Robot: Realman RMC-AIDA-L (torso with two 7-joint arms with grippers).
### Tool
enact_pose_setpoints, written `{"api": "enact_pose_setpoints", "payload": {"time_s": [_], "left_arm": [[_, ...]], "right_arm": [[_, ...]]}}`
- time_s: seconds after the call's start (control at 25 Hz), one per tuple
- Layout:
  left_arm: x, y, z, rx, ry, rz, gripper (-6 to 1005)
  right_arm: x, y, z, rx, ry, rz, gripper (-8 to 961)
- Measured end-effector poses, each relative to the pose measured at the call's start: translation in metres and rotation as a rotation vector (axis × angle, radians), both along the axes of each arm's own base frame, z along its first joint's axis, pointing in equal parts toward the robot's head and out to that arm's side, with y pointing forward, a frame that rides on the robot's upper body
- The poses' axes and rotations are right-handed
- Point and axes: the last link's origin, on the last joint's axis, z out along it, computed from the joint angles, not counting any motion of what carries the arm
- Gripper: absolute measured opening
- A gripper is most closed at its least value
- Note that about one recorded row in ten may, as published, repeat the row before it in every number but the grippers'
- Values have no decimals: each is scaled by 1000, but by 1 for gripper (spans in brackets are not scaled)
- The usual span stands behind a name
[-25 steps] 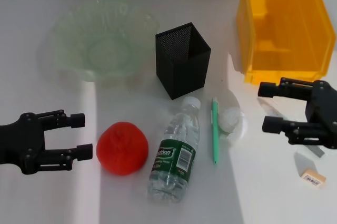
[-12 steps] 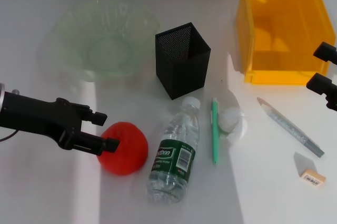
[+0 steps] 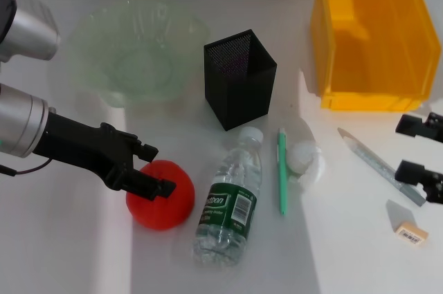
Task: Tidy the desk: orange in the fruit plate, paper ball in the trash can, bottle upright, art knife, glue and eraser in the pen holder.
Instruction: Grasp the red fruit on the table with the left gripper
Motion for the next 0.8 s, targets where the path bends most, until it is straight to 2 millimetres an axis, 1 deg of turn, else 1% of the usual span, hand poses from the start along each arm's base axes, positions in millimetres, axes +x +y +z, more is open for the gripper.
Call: {"api": "enact_pose_setpoints", "payload": {"time_s": [0.16, 0.36, 0.48, 0.6, 0.8], "left_arm": [[4, 4, -2, 7, 12, -15, 834], [3, 5, -10, -2, 65, -25, 834], [2, 6, -15, -7, 99, -24, 834], [3, 7, -21, -2, 121, -24, 834], [4, 7, -26, -4, 137, -27, 834]], "right_arm": [[0, -6, 10, -134, -75, 31, 753], [-2, -3, 16, -237, -177, 20, 753], [-3, -2, 19, -251, -216, 14, 753], [-3, -2, 19, -249, -222, 15, 753], [-3, -2, 19, -248, -227, 10, 753]]}}
